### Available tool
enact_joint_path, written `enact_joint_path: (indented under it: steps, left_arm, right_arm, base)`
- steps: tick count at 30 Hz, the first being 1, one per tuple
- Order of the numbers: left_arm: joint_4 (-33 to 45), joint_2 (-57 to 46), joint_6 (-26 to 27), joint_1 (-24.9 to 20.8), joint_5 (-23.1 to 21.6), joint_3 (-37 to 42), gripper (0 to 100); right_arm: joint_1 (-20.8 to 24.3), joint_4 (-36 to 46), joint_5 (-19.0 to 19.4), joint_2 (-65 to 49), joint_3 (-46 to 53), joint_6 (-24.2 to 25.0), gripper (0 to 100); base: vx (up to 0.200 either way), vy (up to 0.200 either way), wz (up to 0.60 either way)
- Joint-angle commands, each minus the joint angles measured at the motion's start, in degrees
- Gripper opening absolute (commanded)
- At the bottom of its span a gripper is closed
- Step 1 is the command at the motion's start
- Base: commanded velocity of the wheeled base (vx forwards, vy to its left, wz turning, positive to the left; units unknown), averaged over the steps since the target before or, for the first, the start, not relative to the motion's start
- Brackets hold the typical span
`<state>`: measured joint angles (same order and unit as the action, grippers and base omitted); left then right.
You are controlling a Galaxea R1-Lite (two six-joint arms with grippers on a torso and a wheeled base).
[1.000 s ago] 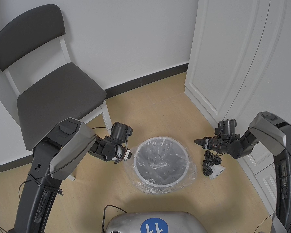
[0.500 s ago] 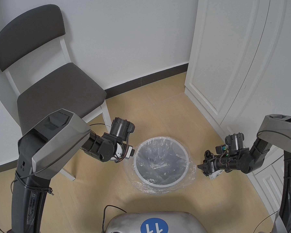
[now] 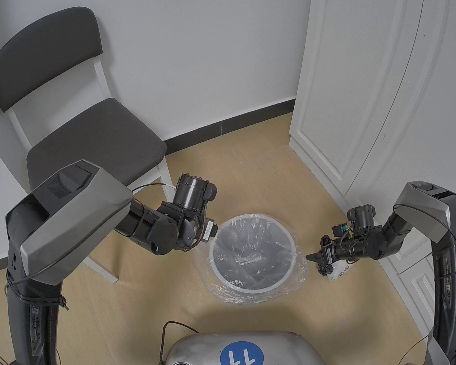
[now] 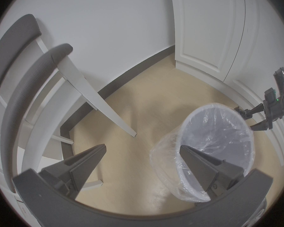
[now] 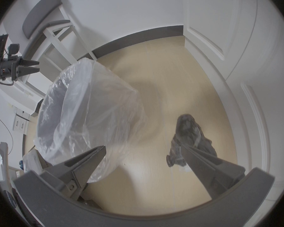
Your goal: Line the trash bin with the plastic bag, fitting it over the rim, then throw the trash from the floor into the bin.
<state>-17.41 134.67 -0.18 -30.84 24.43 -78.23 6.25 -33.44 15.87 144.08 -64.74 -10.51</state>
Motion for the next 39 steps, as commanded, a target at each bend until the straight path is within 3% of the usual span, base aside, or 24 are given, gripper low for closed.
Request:
enact_joint_path:
  steps: [1, 9, 29, 34, 35, 36, 39]
  left_arm:
    - [-0.17, -3.01, 0.09, -1.59, 1.23, 0.53, 100]
    - [-0.52, -3.36, 0.01, -2.29, 1.59, 0.53, 100]
    - [-10.63, -6.7, 0.09, -2.82, 3.43, 9.23, 100]
    - [-12.12, -6.88, 0.09, -2.82, 3.52, 10.29, 100]
    - [-12.12, -7.32, 0.09, -2.82, 3.87, 10.64, 100]
    - [-12.12, -7.4, 0.01, -2.91, 3.96, 10.81, 100]
    - [-12.12, -7.49, 0.09, -3.26, 3.96, 11.08, 100]
  right_arm:
    - [-0.19, 4.0, 3.99, 3.66, -7.85, 0.14, 100]
    - [-0.19, 16.83, 4.87, 9.2, -24.64, 0.31, 100]
    - [2.62, 16.56, 4.87, 20.01, -40.37, 6.03, 100]
    - [2.97, 16.56, 2.58, 23.88, -46.96, 8.22, 100]
    - [3.41, 17.27, -1.37, 26.78, -49.85, 9.45, 100]
    - [3.5, 16.65, -2.69, 27.31, -49.85, 10.33, 100]
    - [3.85, 14.37, -1.63, 27.31, -49.85, 12.18, 100]
  base:
    - [0.0, 0.0, 0.0]
    - [0.0, 0.0, 0.0]
    - [0.0, 0.0, 0.0]
    - [0.0, 0.0, 0.0]
    - [0.0, 0.0, 0.0]
    - [0.0, 0.0, 0.0]
    - [0.0, 0.0, 0.0]
